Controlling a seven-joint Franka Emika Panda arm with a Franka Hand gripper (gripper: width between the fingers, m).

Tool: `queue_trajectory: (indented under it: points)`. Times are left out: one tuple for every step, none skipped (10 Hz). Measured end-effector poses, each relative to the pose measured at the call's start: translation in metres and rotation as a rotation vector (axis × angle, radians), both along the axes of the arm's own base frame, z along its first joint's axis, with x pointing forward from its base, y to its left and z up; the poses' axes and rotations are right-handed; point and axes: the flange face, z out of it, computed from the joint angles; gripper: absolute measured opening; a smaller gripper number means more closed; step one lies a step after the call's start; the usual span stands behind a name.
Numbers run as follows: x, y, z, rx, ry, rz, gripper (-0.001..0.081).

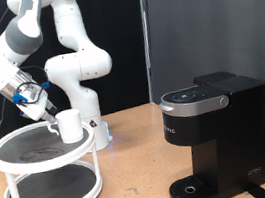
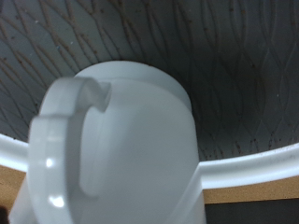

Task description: Make a cup of coffee with the keurig machine

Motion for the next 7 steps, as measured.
queue_trajectory:
  points:
    - [-0.001, 0.000, -0.002, -0.002, -0.003, -0.005, 0.0734]
    - [-0.002, 0.000, -0.005, -0.004, -0.004, -0.012, 0.0734]
    - [-0.002, 0.000, -0.007, -0.007, -0.006, -0.018, 0.0734]
    - [-0.002, 0.000, -0.008, -0.010, -0.007, -0.021, 0.0719]
    - [-0.003, 0.001, -0.010, -0.013, -0.009, -0.025, 0.0719]
    - [-0.003, 0.001, -0.011, -0.018, -0.011, -0.029, 0.0546]
    - [-0.003, 0.001, -0.013, -0.022, -0.013, -0.033, 0.0546]
